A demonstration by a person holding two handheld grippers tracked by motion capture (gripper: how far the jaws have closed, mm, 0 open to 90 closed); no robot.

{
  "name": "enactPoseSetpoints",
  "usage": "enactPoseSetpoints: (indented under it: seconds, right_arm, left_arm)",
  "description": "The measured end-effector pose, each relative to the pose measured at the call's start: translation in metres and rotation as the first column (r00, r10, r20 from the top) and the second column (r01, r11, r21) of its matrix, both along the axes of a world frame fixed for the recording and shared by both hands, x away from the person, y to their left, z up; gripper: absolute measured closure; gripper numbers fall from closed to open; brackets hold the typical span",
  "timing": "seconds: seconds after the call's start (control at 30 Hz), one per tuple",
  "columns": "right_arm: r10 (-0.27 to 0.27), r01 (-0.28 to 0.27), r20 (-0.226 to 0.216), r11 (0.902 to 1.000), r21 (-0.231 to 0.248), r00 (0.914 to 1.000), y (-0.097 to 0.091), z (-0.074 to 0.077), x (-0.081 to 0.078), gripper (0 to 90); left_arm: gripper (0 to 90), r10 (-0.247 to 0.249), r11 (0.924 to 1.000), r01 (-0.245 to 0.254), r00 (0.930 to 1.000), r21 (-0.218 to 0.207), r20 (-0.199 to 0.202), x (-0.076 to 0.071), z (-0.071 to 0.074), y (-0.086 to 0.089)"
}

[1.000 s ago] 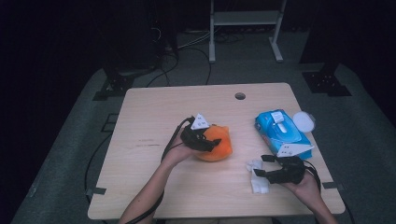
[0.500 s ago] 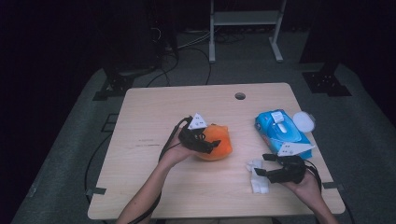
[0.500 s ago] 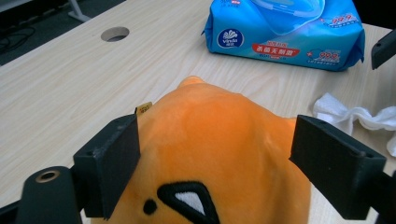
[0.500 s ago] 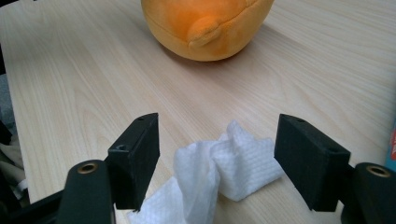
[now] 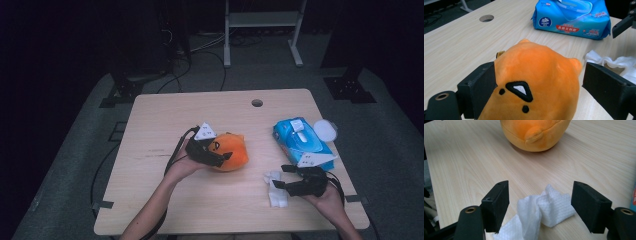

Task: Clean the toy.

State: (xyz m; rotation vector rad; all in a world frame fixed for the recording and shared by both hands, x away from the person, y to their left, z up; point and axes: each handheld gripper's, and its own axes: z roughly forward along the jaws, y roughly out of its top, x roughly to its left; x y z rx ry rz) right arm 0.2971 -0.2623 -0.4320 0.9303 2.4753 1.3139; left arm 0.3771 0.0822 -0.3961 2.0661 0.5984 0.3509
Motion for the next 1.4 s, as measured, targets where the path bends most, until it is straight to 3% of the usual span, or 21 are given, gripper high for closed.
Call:
enactPoseSetpoints:
  seconds: [0.33,0.67,1.4]
  right_arm:
    - [-0.003,0.003,0.001,1.0,0.0,1.0,0.0,0.0,-0.001,29.6]
    - [-0.005,0.005,0.0,1.0,-0.003,1.0,0.0,0.0,-0.001,29.6]
    - [-0.009,0.009,-0.006,0.9999,-0.011,0.9999,-0.001,-0.003,-0.002,29.6]
  left_arm:
    - [9.2,0.001,1.0,-0.001,1.0,0.001,0.006,-0.008,0.005,0.006]
    - [9.0,0.051,0.9987,-0.051,0.9986,-0.009,0.013,-0.014,0.008,0.025]
    - [9.0,0.094,0.9956,-0.094,0.9954,-0.008,-0.019,-0.03,-0.003,0.058]
